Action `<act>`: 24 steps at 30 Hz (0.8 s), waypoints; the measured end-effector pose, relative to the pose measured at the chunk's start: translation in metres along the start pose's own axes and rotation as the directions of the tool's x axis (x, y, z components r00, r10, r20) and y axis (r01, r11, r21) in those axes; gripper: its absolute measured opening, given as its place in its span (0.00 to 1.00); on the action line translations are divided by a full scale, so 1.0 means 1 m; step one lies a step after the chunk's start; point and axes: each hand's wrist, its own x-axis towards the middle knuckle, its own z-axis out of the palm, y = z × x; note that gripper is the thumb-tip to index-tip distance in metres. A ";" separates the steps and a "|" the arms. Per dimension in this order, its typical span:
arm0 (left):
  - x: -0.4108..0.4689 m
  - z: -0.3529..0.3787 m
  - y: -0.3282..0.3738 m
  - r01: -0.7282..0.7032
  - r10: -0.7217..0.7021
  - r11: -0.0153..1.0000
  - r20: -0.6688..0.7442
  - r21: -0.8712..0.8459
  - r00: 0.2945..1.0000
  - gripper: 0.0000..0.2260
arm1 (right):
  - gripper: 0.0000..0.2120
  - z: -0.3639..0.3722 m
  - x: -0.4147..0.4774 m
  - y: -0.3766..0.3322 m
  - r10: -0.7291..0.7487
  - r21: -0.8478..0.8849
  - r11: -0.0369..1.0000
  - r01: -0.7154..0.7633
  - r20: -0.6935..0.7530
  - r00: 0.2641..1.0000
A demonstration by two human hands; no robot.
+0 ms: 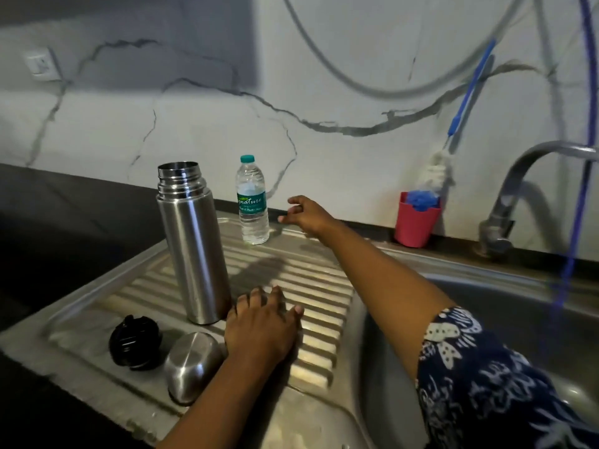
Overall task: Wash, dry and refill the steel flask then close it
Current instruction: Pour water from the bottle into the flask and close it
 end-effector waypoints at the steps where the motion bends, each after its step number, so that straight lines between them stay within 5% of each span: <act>1: 0.002 0.001 -0.001 0.007 -0.007 1.000 0.007 0.007 1.000 0.28 | 0.35 0.009 0.015 0.001 0.008 0.032 0.999 -0.010 0.053 0.999; 6: 0.007 0.005 -0.003 0.023 -0.022 0.999 -0.025 0.048 0.999 0.28 | 0.47 0.050 0.059 0.000 -0.035 0.203 0.979 0.009 0.125 0.992; 15: 0.008 0.009 -0.002 0.030 -0.026 0.996 -0.051 0.088 0.998 0.28 | 0.35 0.057 0.055 -0.002 -0.144 0.107 0.982 0.157 -0.123 0.982; 24: 0.006 0.005 -0.002 0.006 -0.005 0.998 -0.024 0.068 1.000 0.27 | 0.32 -0.043 -0.090 0.010 -0.097 0.070 0.991 0.115 -0.223 0.970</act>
